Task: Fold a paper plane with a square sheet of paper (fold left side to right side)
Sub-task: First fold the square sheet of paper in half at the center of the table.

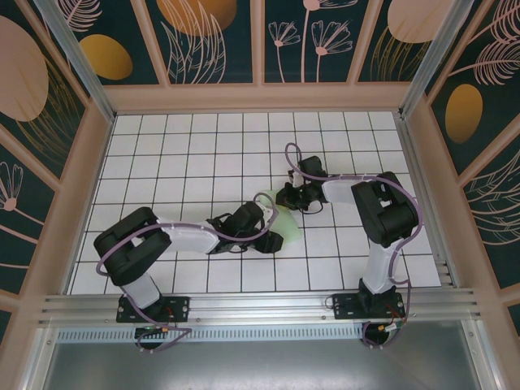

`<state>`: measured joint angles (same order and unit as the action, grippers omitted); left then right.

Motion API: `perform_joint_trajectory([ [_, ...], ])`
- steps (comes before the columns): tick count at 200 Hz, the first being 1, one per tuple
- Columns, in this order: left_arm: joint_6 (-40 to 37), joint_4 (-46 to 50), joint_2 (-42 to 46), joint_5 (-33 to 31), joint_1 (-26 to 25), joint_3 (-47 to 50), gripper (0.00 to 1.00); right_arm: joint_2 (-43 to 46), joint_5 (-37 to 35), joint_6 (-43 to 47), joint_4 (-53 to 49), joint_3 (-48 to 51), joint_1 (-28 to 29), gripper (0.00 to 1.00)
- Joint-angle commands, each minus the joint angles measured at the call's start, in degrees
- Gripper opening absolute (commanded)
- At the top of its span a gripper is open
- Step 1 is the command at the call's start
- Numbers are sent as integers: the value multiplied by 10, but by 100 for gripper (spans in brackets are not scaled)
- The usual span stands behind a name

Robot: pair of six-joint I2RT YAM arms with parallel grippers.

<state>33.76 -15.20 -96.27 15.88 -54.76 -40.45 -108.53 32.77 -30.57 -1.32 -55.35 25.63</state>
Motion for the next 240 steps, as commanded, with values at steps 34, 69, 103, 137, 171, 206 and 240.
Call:
perform_joint_trajectory([
  [34,40,4,64,-48,-3,4,53,-18,-54,-2,-35,22,8,13],
  [69,51,12,32,-84,-1,-16,55,-18,-54,-1,-35,23,8,13],
  [103,52,-14,6,-87,6,-28,57,-18,-53,-1,-35,23,10,13],
  [137,44,-25,-15,-79,7,-44,58,-18,-54,-1,-37,21,10,13],
  [171,38,-34,-51,-54,8,-46,57,-21,-56,0,-40,19,9,13],
  [206,35,-35,-66,-35,7,-33,55,-21,-56,-1,-43,18,9,13],
  [240,37,-55,-58,-9,5,-11,53,-21,-60,-1,-45,17,9,13],
])
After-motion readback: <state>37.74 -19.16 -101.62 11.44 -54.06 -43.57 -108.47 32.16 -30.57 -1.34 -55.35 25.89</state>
